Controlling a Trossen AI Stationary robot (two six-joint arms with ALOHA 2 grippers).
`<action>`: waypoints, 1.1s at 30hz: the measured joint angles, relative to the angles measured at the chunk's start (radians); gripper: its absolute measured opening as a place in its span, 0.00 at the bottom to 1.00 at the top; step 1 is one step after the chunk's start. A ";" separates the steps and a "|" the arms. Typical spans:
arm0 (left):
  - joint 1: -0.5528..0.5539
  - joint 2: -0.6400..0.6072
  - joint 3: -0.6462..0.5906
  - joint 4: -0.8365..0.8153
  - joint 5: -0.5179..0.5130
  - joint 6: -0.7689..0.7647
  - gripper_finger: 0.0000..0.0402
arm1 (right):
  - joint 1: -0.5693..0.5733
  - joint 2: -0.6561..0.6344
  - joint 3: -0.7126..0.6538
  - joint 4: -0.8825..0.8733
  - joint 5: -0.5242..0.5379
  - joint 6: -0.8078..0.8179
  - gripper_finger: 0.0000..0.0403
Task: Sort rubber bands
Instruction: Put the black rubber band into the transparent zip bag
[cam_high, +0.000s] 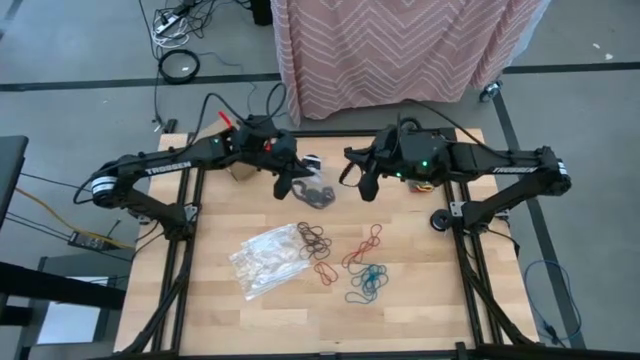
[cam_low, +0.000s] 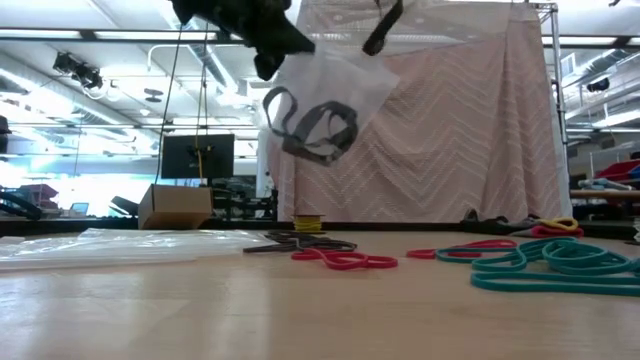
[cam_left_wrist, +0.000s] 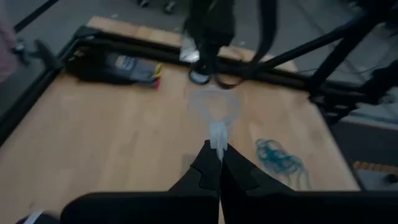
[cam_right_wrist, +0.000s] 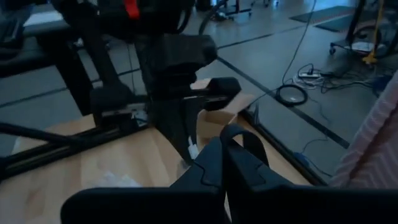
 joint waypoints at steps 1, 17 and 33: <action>0.000 0.003 0.000 0.019 0.017 -0.004 0.00 | -0.001 0.005 0.006 0.004 -0.019 -0.007 0.00; 0.000 0.005 0.000 0.063 0.039 -0.011 0.00 | 0.008 0.037 0.009 -0.016 -0.204 -0.014 0.00; -0.001 0.005 0.000 0.122 0.112 -0.038 0.00 | 0.025 0.037 0.009 -0.240 -0.234 0.036 0.00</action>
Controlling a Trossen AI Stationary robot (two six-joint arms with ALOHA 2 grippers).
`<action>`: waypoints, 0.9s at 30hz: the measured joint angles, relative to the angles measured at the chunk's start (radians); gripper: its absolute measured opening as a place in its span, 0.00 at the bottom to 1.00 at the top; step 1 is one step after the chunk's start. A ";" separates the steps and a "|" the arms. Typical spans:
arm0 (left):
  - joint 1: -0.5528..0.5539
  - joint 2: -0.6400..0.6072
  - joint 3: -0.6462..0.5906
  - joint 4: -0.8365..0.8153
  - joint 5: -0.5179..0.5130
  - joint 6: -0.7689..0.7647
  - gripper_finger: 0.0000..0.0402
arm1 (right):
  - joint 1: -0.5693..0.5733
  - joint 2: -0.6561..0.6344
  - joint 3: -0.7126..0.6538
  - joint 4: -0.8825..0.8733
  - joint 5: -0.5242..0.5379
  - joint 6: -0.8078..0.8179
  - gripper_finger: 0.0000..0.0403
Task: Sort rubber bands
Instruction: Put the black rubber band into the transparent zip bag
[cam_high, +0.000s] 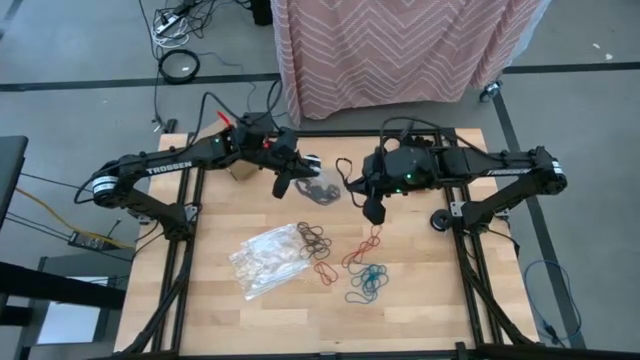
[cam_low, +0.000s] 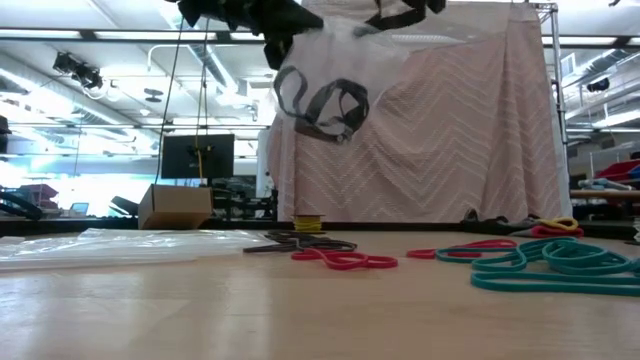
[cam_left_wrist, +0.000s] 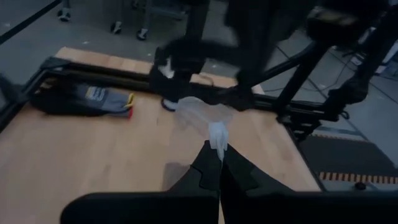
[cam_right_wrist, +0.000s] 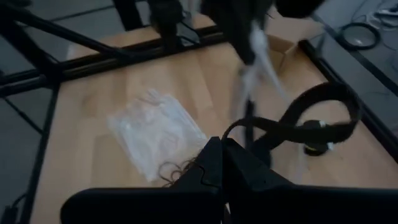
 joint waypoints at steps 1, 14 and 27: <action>-0.003 0.000 0.000 0.005 0.001 -0.003 0.00 | -0.008 0.000 0.000 0.000 0.000 0.000 0.00; -0.021 0.000 0.000 -0.007 0.004 -0.002 0.00 | -0.100 0.000 0.007 0.132 -0.097 -0.067 0.00; -0.015 0.000 0.000 -0.015 -0.006 0.030 0.00 | -0.048 -0.006 0.126 0.071 -0.131 -0.105 0.00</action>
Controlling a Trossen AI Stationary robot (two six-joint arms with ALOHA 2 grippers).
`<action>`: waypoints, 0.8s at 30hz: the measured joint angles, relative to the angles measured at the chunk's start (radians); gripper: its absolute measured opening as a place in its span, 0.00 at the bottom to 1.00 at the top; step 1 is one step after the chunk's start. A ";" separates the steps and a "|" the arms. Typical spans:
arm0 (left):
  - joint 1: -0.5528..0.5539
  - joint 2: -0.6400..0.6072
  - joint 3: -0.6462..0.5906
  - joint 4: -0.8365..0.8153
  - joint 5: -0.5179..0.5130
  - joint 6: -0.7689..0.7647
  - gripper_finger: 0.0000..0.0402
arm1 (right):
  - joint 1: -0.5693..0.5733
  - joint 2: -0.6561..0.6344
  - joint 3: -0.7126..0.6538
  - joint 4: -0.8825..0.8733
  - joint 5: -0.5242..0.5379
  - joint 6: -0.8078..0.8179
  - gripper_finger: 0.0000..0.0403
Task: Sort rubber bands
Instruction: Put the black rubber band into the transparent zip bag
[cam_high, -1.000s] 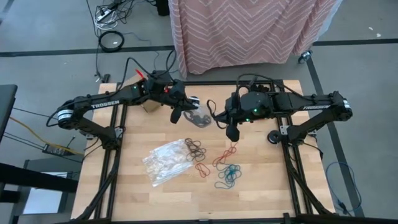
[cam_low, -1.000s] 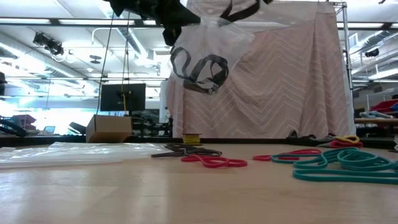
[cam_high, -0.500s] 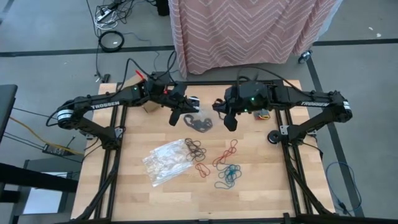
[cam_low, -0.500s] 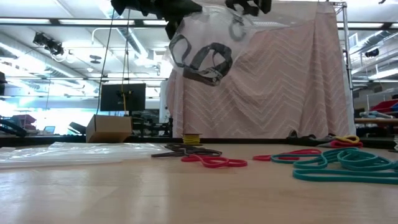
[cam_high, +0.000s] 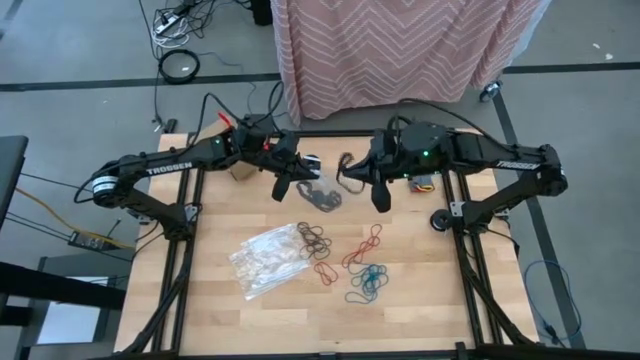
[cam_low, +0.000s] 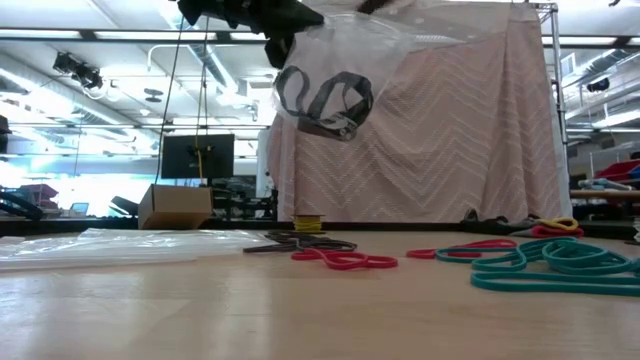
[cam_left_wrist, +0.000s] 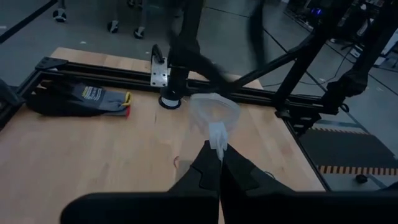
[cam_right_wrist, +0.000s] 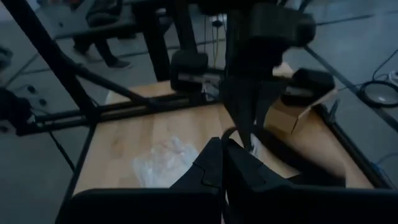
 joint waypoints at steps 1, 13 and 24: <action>0.000 0.000 0.000 0.000 0.000 0.001 0.00 | 0.005 0.002 -0.001 -0.003 0.000 0.000 0.00; -0.002 0.000 0.000 0.001 0.015 -0.003 0.00 | 0.016 0.002 -0.001 -0.079 -0.018 0.000 0.00; -0.018 0.000 0.000 0.021 0.106 -0.028 0.00 | -0.038 0.007 -0.001 -0.112 -0.045 -0.041 0.00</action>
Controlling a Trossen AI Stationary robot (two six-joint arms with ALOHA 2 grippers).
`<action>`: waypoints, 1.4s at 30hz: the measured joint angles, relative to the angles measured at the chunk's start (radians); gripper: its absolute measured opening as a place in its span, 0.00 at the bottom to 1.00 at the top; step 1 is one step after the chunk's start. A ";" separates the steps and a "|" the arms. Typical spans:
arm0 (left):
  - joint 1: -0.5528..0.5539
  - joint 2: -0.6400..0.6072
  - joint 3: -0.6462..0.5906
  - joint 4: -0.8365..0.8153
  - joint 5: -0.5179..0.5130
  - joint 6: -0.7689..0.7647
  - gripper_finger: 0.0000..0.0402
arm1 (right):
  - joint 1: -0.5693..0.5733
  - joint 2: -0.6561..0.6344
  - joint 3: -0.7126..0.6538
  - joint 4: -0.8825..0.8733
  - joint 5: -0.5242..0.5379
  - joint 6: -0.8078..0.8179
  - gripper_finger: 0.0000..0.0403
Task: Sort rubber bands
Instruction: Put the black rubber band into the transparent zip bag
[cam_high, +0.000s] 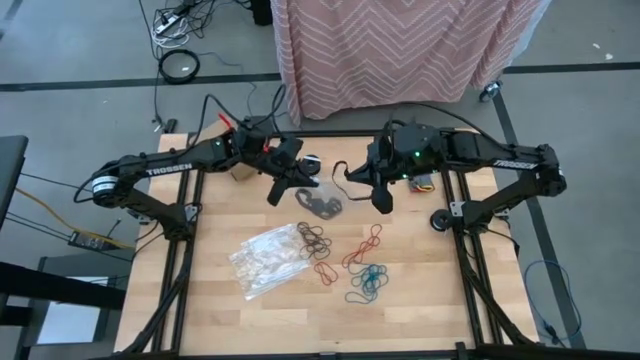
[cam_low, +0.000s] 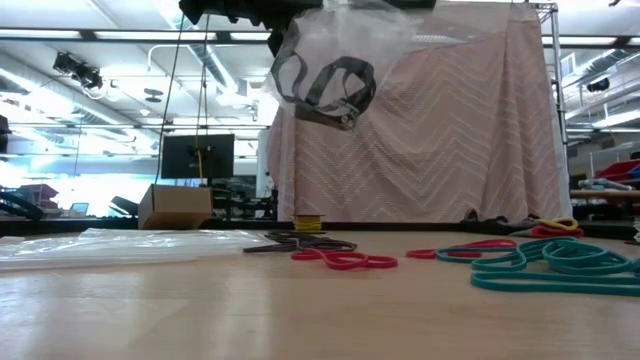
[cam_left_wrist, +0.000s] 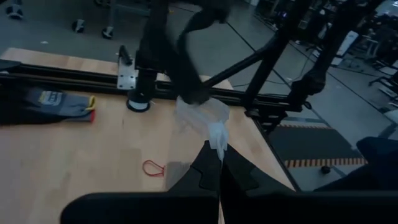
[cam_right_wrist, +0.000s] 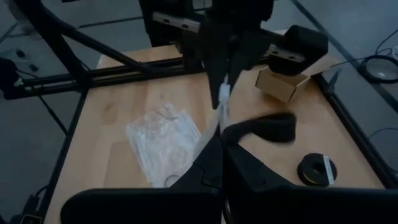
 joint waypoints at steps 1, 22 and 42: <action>-0.003 0.000 0.000 0.000 0.002 0.000 0.00 | -0.006 0.003 0.000 0.000 -0.005 -0.001 0.00; -0.002 0.000 0.000 0.038 -0.044 -0.010 0.00 | -0.017 0.177 0.000 -0.083 -0.049 0.005 0.00; -0.019 0.056 0.001 0.131 -0.007 -0.060 0.00 | -0.028 0.266 0.000 0.059 -0.145 -0.029 0.00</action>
